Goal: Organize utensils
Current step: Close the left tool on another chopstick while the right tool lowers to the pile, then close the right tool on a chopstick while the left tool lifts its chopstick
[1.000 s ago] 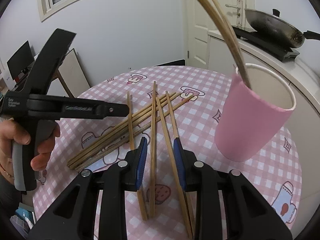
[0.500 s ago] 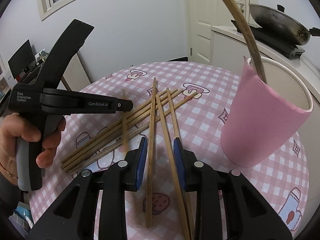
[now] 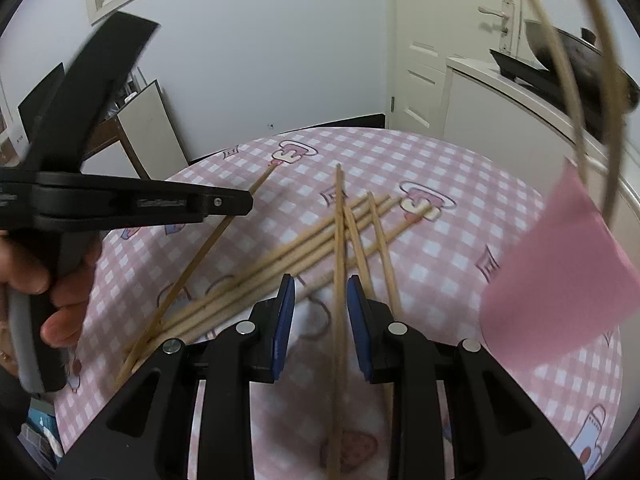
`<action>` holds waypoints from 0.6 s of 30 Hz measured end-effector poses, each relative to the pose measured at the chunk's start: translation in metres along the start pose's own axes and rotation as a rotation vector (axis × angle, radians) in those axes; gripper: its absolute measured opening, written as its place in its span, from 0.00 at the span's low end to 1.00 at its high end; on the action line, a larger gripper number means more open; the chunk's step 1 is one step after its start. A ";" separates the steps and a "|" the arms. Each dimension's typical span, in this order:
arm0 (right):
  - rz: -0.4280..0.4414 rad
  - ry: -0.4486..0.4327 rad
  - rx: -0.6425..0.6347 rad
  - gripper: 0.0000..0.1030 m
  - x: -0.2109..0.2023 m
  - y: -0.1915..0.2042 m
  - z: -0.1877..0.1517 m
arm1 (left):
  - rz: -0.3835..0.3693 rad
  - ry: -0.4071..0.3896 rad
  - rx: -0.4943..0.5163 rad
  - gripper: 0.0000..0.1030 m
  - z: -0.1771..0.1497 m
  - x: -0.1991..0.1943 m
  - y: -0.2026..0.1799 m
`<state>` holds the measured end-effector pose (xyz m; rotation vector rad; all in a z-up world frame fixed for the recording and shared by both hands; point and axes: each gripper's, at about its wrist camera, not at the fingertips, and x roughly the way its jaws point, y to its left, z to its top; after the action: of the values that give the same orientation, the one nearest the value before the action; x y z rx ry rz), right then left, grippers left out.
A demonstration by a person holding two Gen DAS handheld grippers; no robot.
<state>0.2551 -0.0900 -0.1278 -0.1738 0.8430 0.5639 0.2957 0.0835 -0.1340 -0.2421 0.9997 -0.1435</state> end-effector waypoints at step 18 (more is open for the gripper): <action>-0.040 0.095 0.030 0.15 0.040 -0.009 0.026 | -0.088 -0.020 0.009 0.05 0.002 -0.024 0.012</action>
<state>0.2980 -0.0727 -0.1413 -0.1913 0.9374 0.5084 0.2852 0.1012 -0.1168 -0.2787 0.9689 -0.2248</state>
